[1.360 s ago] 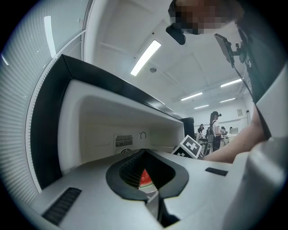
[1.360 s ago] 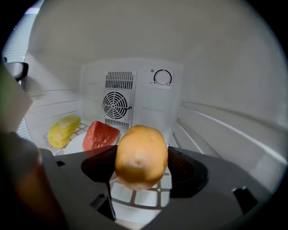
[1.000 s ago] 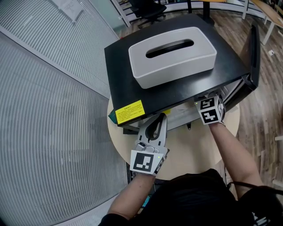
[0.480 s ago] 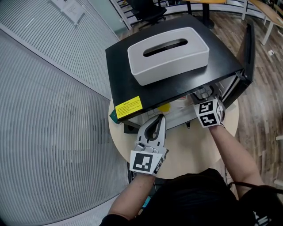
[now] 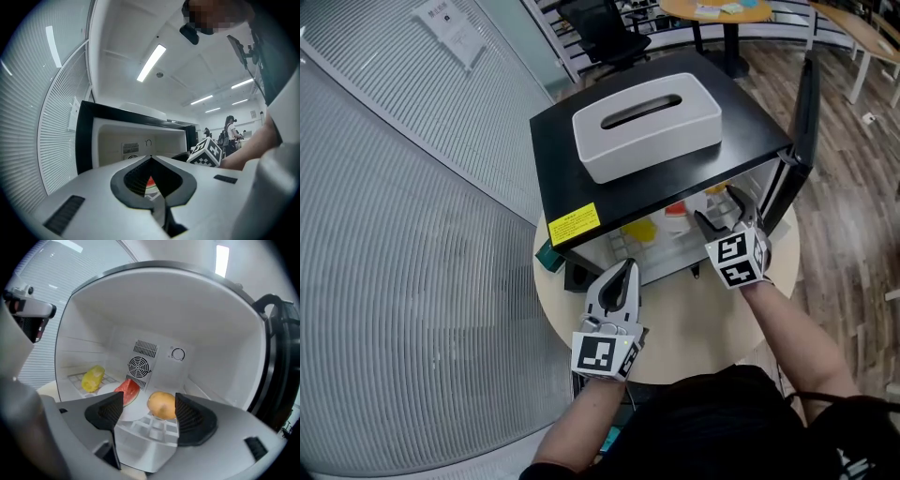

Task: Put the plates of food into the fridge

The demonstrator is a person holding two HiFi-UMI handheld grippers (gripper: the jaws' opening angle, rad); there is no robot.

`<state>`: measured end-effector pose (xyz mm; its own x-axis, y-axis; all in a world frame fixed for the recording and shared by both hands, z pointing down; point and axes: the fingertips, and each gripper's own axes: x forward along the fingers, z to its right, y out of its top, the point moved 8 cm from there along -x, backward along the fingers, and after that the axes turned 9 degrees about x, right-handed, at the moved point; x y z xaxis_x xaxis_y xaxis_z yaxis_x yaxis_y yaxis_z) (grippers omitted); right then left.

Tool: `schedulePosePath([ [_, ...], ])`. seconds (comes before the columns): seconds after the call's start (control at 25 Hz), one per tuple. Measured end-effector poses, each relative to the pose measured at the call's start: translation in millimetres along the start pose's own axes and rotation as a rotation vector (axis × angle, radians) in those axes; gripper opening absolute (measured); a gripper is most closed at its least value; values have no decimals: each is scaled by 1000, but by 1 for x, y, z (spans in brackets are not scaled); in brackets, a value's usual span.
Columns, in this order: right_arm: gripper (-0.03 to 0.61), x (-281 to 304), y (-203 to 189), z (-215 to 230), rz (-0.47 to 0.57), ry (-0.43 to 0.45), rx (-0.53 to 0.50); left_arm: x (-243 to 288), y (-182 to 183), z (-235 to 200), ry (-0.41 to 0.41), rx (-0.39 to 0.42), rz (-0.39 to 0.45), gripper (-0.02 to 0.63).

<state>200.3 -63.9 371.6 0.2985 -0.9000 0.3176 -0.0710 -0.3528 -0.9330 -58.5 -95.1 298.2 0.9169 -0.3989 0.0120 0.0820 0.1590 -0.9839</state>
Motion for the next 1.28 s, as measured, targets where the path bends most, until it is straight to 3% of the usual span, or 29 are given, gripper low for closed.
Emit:
schedulePosePath([
  [0.28,348,-27,-4,-9,31,57,-3,-19,3,6,21,4,17,5],
  [0.48,348,-59,3,-13,92,154,115,-32,13,9,47,20,39,5],
  [0.76,348,-104,3,-10,189,209,224,-58,11,10,79,54,27,5],
  [1.28,328,-157,-37,-7,203,263,206,-107,-24,1,165,4,-50,5],
])
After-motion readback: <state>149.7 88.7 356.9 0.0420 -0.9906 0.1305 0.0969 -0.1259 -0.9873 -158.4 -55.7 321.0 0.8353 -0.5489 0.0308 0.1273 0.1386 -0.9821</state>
